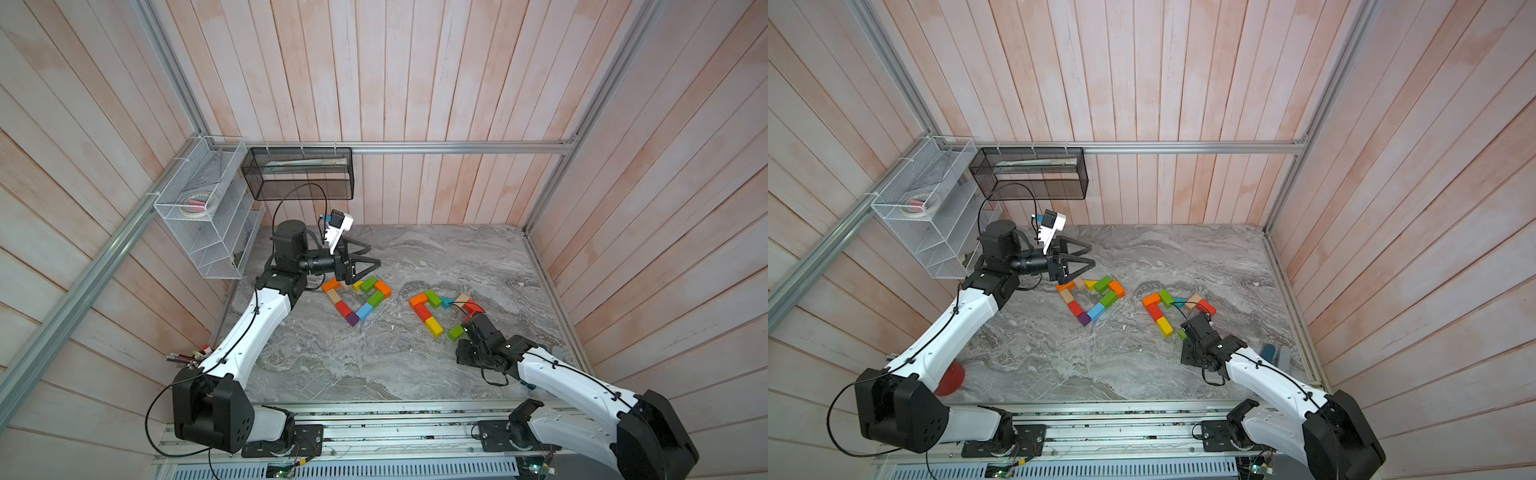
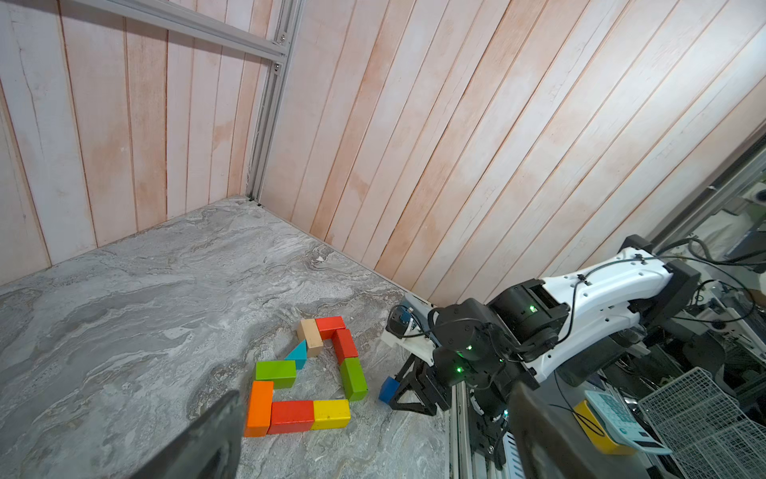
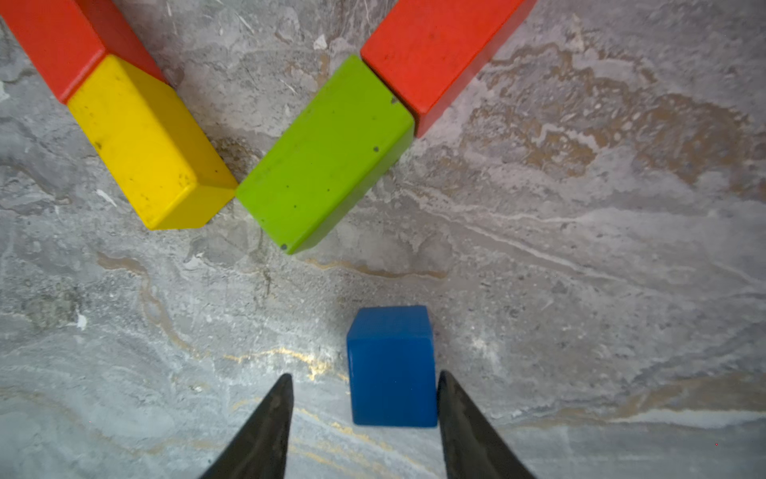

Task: Assemble a heart with building blocks
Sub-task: Pick up the building block from the center of the board.

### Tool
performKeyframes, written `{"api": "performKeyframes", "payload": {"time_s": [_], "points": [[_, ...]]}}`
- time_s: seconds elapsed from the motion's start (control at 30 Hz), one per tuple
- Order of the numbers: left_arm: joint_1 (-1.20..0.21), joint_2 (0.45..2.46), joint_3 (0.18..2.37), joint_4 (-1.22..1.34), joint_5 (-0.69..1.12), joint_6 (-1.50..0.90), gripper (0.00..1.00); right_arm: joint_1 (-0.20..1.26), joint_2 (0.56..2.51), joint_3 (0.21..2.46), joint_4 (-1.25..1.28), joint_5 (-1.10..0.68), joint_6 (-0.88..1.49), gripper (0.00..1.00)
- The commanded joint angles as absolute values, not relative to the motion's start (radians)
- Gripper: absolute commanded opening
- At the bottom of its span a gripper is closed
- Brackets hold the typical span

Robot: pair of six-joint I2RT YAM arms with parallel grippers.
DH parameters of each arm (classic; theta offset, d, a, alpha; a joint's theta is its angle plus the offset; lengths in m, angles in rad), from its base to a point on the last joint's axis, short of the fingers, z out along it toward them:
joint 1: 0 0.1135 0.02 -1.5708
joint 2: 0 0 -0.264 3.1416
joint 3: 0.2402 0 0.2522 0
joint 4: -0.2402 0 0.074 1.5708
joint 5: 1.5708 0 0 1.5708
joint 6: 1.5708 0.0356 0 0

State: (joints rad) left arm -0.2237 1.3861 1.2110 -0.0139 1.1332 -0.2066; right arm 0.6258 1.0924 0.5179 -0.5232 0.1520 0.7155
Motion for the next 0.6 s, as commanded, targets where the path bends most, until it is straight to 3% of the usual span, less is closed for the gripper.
{"api": "performKeyframes", "payload": {"time_s": [0.0,0.27,0.57], "points": [[-0.227,1.385,1.203,-0.002,1.152,-0.210,1.00,0.656,1.109,0.540,-0.574,0.212,0.753,0.52],[-0.226,1.383,1.200,0.018,1.169,-0.229,1.00,0.680,1.120,0.554,-0.591,0.254,0.759,0.40],[-0.227,1.379,1.199,0.016,1.171,-0.226,1.00,0.678,1.180,0.584,-0.598,0.304,0.748,0.40]]}}
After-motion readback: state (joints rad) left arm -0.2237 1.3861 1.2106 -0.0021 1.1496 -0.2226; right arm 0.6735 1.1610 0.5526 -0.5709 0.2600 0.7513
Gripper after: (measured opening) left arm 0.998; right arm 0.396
